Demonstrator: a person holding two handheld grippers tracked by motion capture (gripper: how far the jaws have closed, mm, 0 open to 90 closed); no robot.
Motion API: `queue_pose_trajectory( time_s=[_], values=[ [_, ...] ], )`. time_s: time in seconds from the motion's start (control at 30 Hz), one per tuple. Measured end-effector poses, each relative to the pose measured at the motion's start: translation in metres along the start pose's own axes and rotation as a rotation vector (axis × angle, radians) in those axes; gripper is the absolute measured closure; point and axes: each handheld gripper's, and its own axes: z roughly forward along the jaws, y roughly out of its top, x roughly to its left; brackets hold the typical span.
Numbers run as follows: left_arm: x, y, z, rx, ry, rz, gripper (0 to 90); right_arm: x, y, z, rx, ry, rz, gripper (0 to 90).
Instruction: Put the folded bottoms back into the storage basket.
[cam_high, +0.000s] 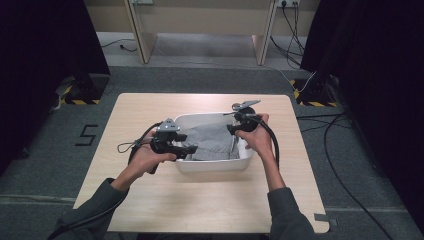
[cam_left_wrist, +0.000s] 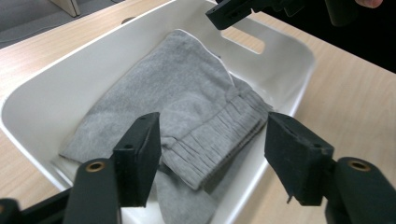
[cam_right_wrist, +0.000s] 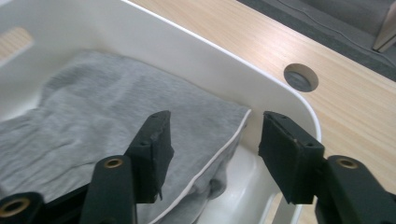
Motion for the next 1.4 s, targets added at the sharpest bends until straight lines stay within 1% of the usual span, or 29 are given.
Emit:
queue_pose_trajectory(
  time_s=[0.07,0.23,0.37,0.43,0.53,0.6,0.73,0.8,0.87,0.93,1.03,1.1,1.13,1.4],
  values=[
    [-0.004,-0.002,-0.007,-0.006,-0.001,0.007,34.1,0.001,-0.002,-0.007,-0.004,0.009,-0.003,41.1],
    [-0.012,-0.007,-0.025,-0.040,-0.017,0.012,31.9,0.007,-0.007,-0.022,-0.050,0.031,0.000,39.5],
    [-0.019,-0.015,-0.037,-0.065,0.003,0.033,31.7,0.012,-0.014,-0.030,-0.065,0.037,-0.018,38.3],
    [-0.022,-0.020,-0.040,-0.060,0.007,0.037,29.5,0.016,-0.018,-0.033,-0.075,0.042,-0.020,38.3],
    [-0.026,-0.027,-0.042,-0.062,-0.001,0.029,28.4,0.021,-0.023,-0.037,-0.078,0.043,-0.030,38.0],
    [-0.029,-0.032,-0.043,-0.063,-0.004,0.025,27.4,0.024,-0.027,-0.040,-0.095,0.046,-0.034,38.0],
    [-0.036,-0.040,-0.043,-0.058,-0.011,0.032,26.2,0.030,-0.035,-0.046,-0.104,0.061,-0.034,37.8],
    [-0.038,-0.043,-0.043,-0.062,-0.015,0.030,25.6,0.032,-0.038,-0.049,-0.118,0.063,-0.036,37.7],
    [-0.040,-0.046,-0.043,-0.067,-0.014,0.027,25.5,0.035,-0.042,-0.052,-0.134,0.066,-0.028,37.7],
    [-0.042,-0.049,-0.041,-0.069,-0.016,0.030,25.5,0.037,-0.046,-0.054,-0.137,0.074,-0.028,37.5],
    [-0.043,-0.053,-0.039,-0.068,-0.017,0.026,25.5,0.040,-0.051,-0.055,-0.148,0.080,-0.025,37.5],
    [-0.042,-0.055,-0.039,-0.087,-0.025,0.018,25.4,0.042,-0.055,-0.057,-0.152,0.083,-0.022,37.5],
    [-0.041,-0.056,-0.039,-0.089,-0.028,0.012,25.2,0.042,-0.056,-0.058,-0.156,0.082,-0.023,37.5],
    [-0.042,-0.065,-0.037,-0.067,-0.049,0.008,22.2,0.049,-0.066,-0.064,-0.178,0.087,-0.028,37.0]
  ],
)
